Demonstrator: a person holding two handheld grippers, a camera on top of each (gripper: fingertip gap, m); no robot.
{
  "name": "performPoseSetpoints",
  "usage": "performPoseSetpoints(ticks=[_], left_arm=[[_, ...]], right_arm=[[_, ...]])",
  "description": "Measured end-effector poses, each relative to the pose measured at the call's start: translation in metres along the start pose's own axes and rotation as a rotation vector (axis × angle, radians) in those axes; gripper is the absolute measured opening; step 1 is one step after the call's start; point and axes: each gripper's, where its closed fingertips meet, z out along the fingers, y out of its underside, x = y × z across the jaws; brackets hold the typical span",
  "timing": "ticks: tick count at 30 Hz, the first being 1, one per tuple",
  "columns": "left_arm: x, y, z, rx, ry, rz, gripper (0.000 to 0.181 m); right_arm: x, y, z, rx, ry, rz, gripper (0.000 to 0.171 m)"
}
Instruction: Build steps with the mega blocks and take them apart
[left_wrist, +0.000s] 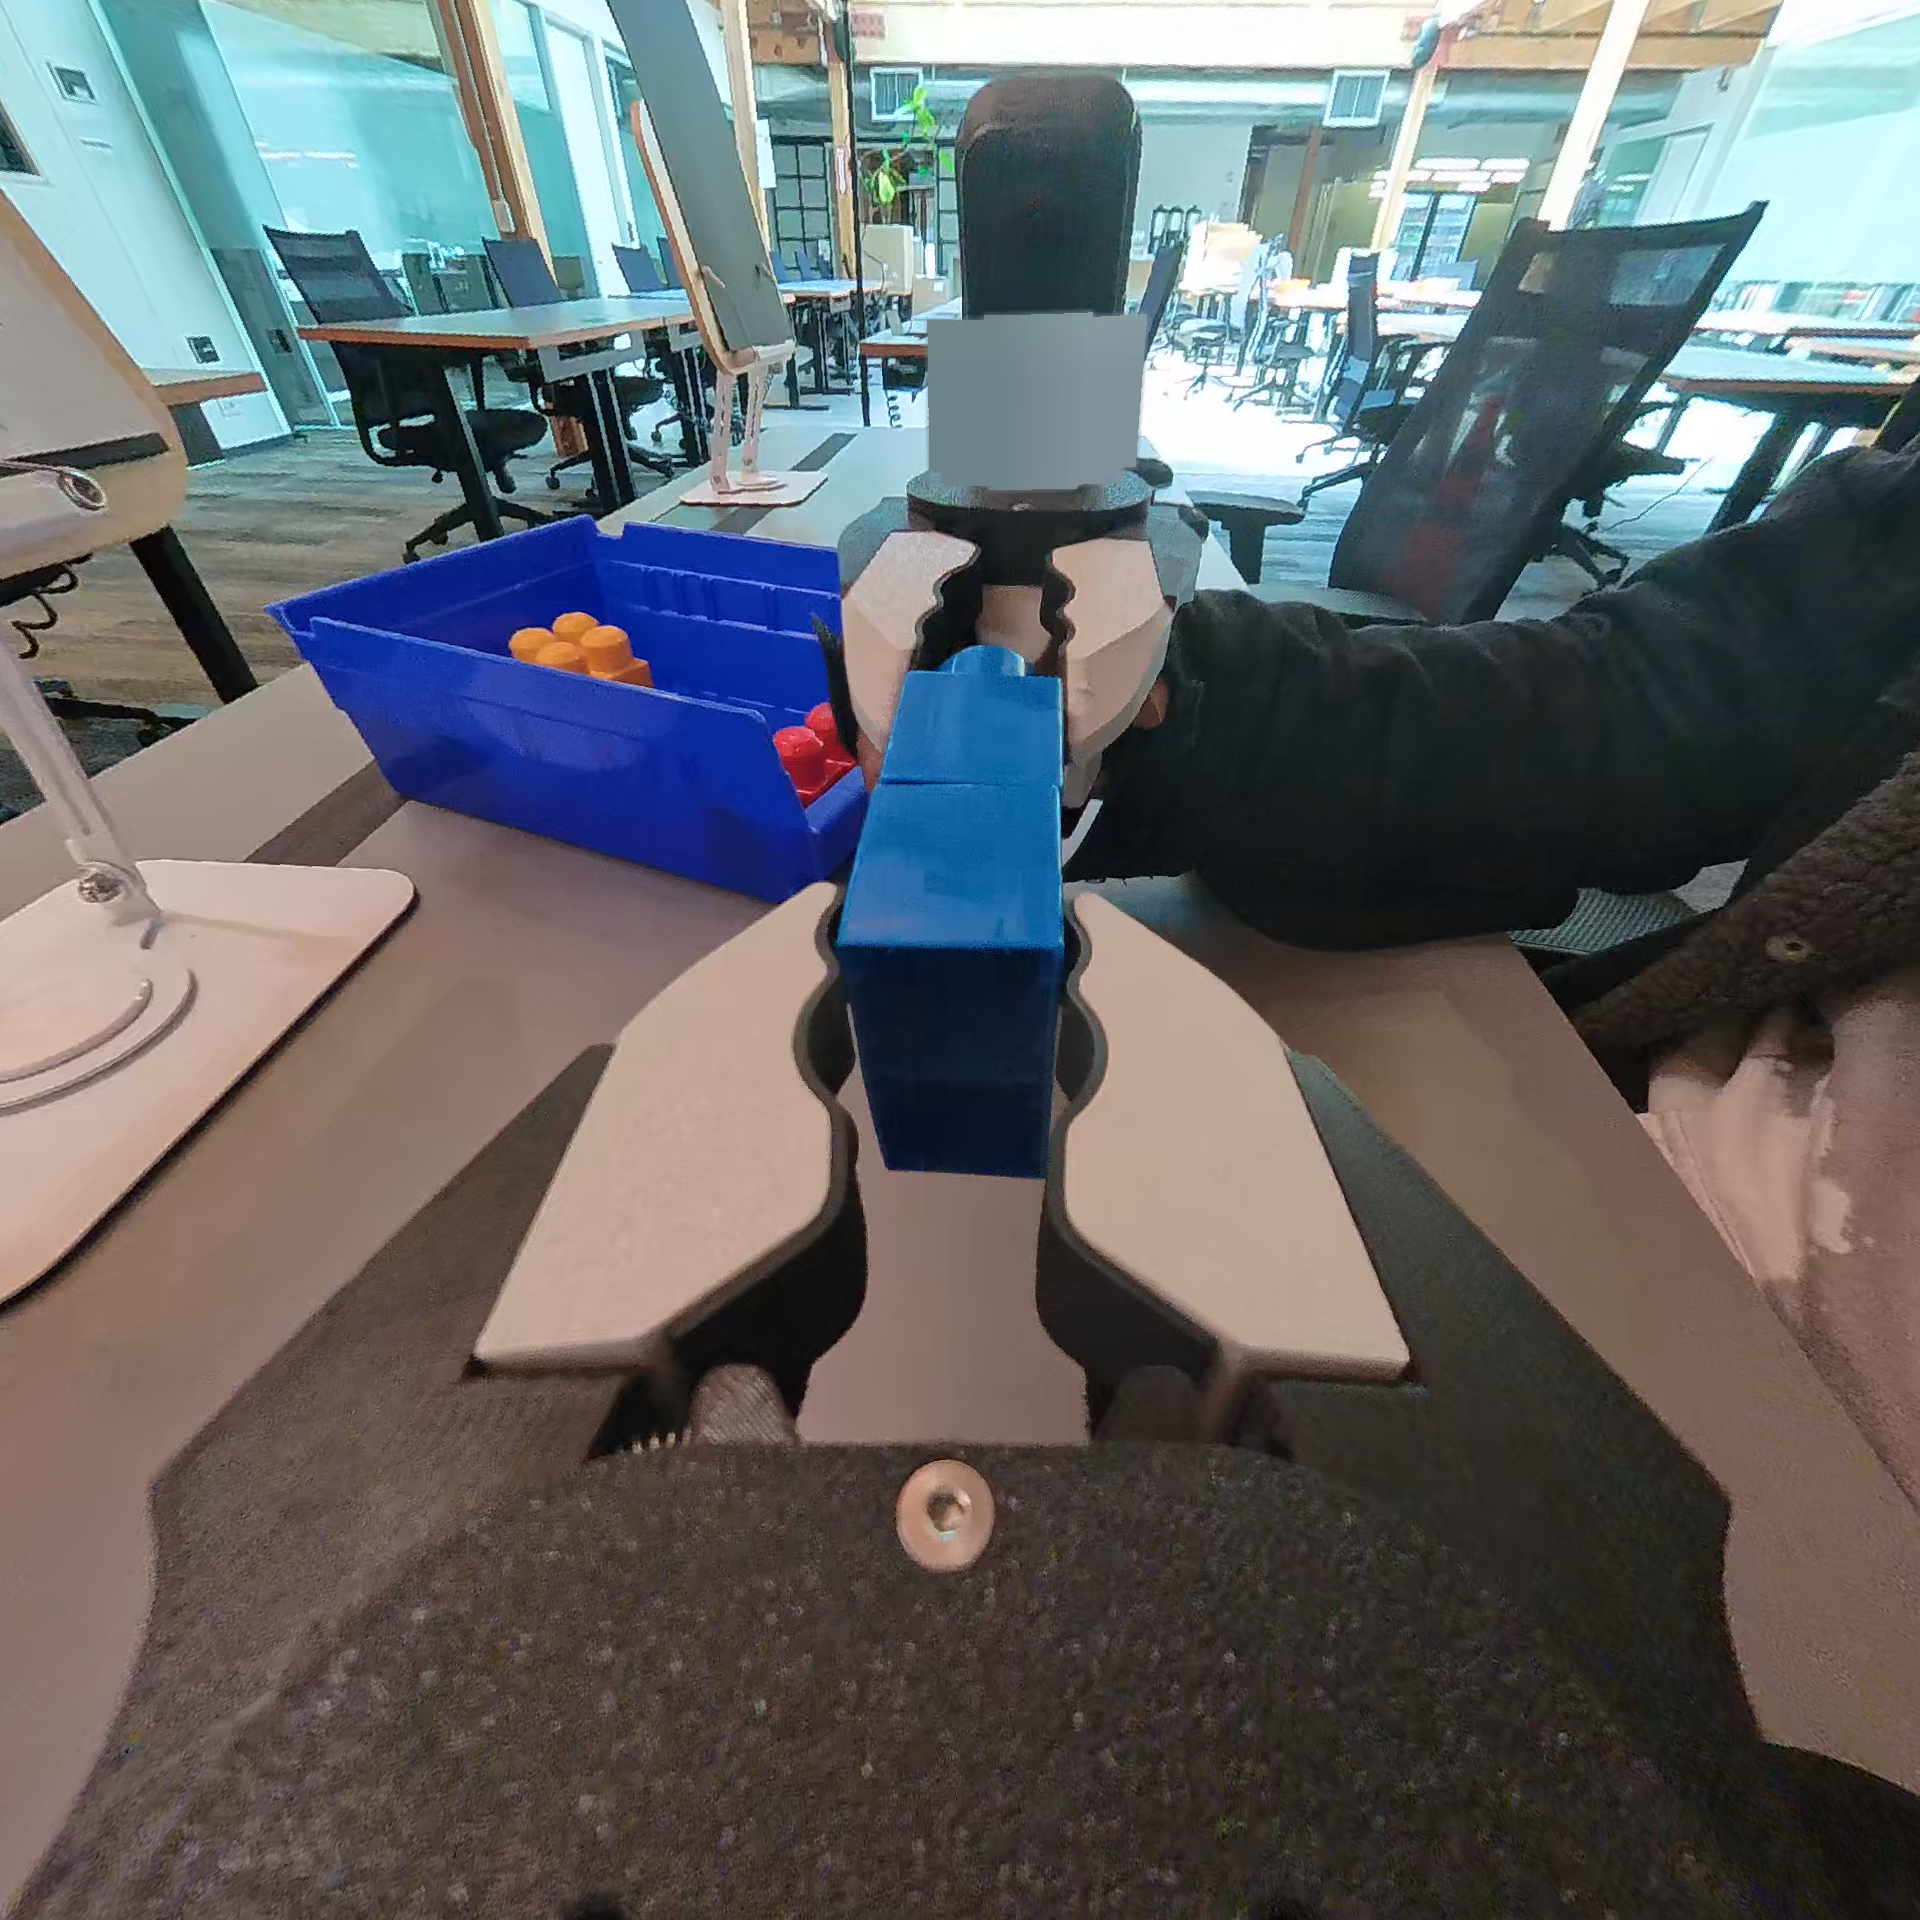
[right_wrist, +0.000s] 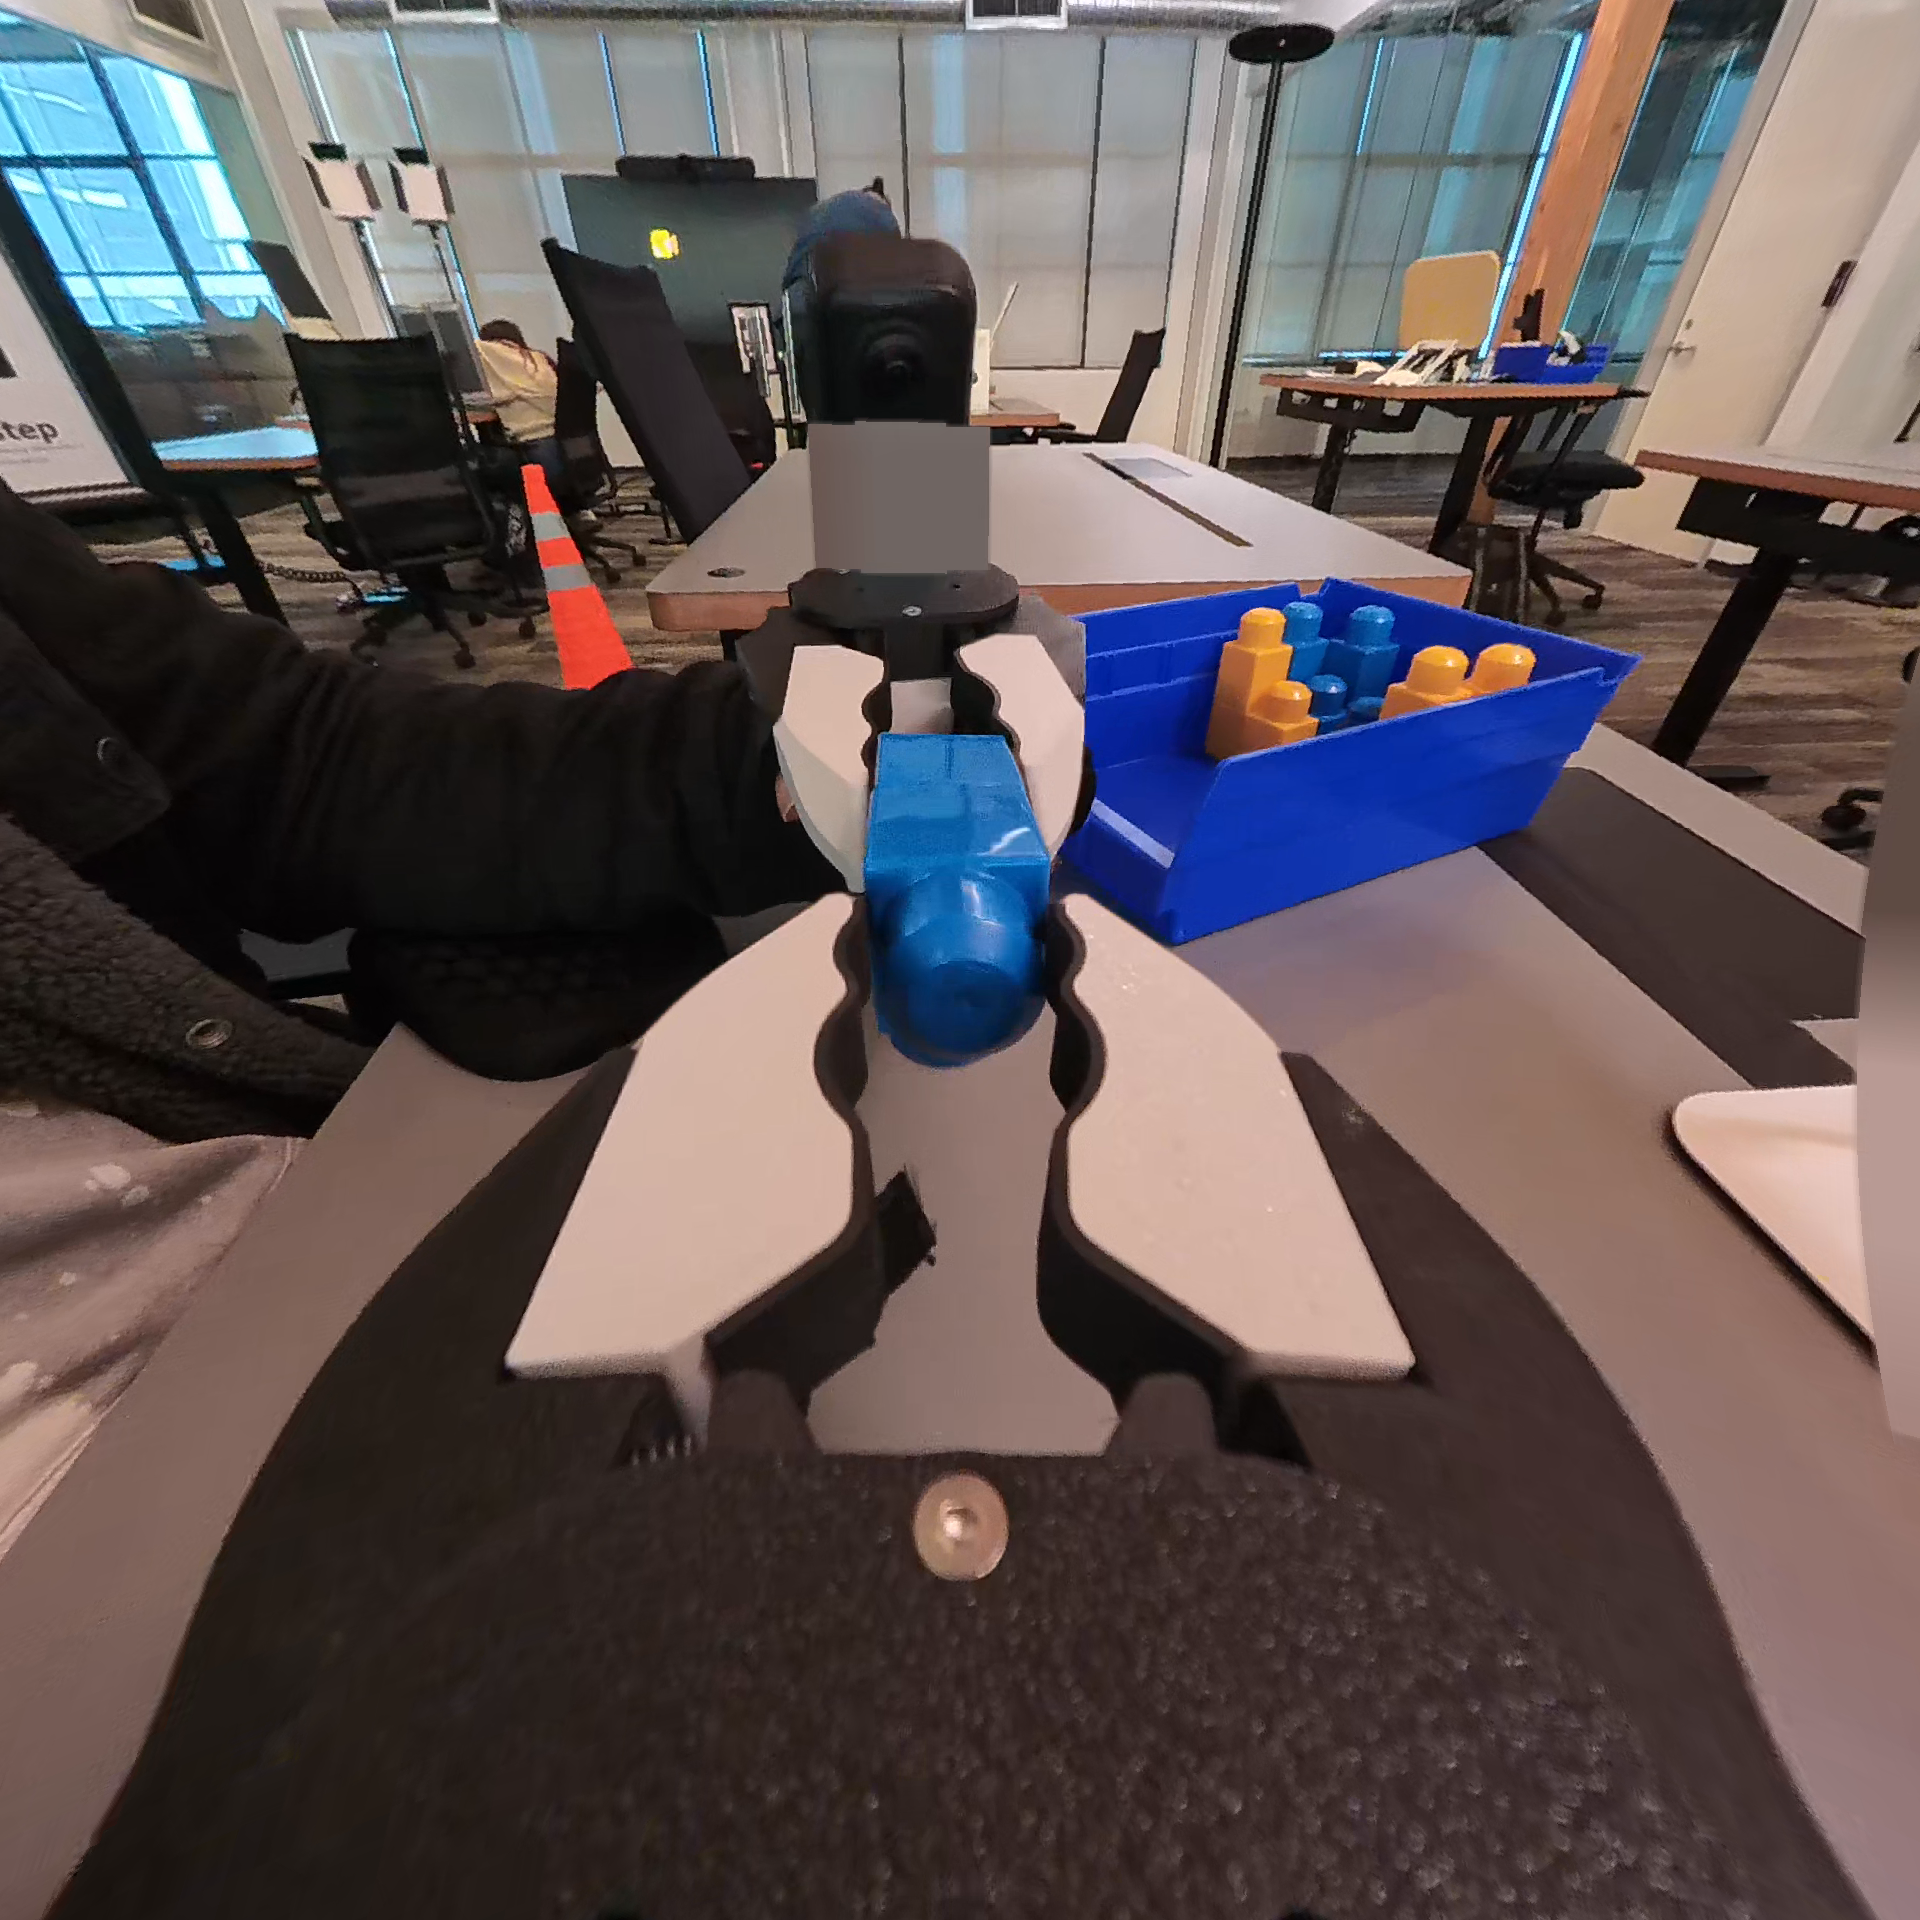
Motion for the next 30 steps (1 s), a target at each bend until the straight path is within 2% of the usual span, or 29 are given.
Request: performPoseSetpoints(ticks=[14, 19, 24, 30], left_arm=[[0.003, -0.001, -0.002, 0.017, 0.037, -0.024, 0.037], [-0.019, -0.009, -0.030, 0.093, -0.051, -0.056, 0.036], [-0.035, -0.009, -0.036, 0.123, -0.137, -0.070, 0.037], [-0.048, -0.005, -0.036, 0.124, -0.198, -0.077, 0.036]], right_arm=[[-0.002, 0.000, -0.005, -0.046, -0.003, -0.013, 0.032], [0.010, -0.020, -0.034, 0.041, 0.058, -0.013, 0.032], [0.016, -0.034, -0.049, 0.073, 0.120, -0.035, 0.032], [0.039, -0.071, -0.100, 0.081, 0.344, -0.117, 0.032]])
